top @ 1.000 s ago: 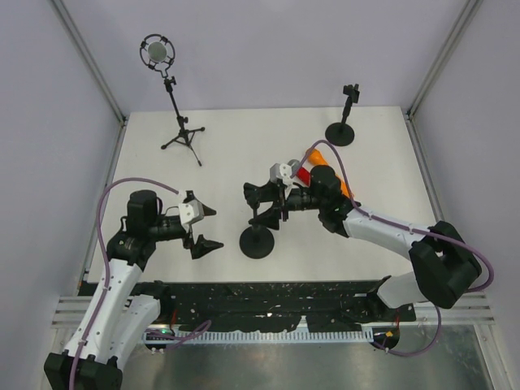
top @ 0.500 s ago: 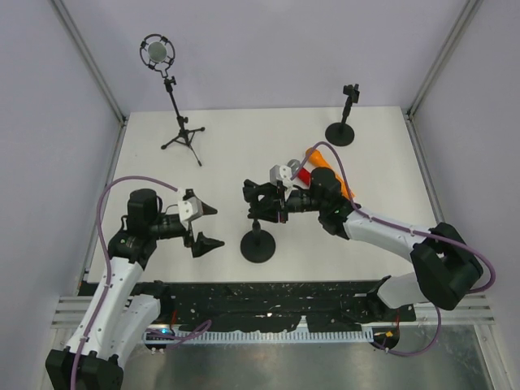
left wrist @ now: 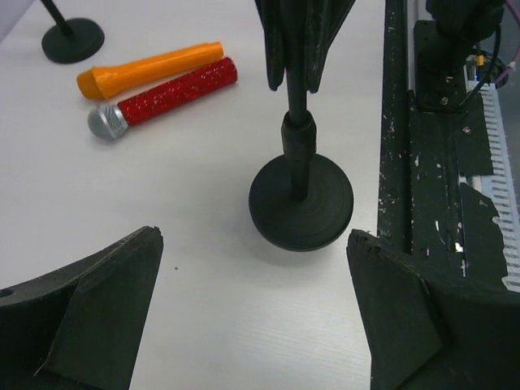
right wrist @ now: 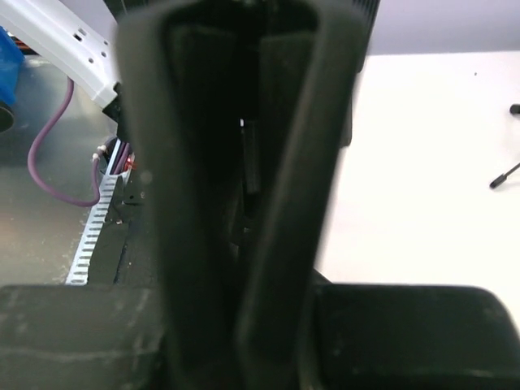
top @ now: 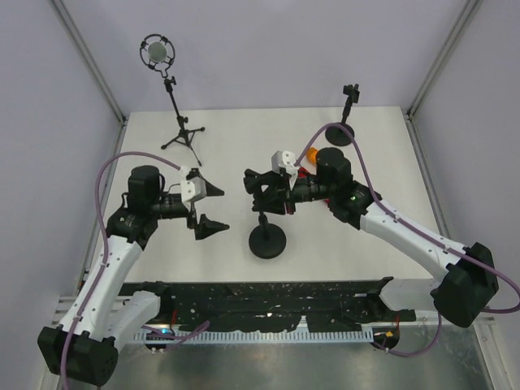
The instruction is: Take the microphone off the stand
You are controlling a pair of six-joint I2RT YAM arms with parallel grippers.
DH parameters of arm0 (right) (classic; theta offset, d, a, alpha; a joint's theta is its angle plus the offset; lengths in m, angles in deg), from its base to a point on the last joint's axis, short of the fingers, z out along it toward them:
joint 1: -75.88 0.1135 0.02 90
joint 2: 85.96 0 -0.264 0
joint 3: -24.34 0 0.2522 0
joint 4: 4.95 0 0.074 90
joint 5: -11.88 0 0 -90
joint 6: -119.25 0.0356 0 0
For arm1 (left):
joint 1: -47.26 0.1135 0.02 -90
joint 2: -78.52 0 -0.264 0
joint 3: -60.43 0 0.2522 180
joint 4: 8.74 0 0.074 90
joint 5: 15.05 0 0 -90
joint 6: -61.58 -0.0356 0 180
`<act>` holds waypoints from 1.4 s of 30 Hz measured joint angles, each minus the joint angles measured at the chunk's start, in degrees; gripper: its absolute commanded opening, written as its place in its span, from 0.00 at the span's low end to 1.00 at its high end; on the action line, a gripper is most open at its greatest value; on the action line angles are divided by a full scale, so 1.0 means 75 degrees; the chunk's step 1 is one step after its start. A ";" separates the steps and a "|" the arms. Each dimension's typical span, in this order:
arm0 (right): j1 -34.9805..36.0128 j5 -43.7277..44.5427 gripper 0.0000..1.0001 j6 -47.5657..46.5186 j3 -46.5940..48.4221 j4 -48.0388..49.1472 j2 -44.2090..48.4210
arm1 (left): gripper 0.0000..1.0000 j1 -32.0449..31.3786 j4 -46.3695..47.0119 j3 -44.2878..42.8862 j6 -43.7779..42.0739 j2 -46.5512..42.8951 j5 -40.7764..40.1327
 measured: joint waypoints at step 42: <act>-0.0787 -0.1128 0.05 0.5013 -0.0659 0.5587 -0.0254 | 1.00 -0.2938 0.2104 -0.0968 0.2777 0.2043 0.1580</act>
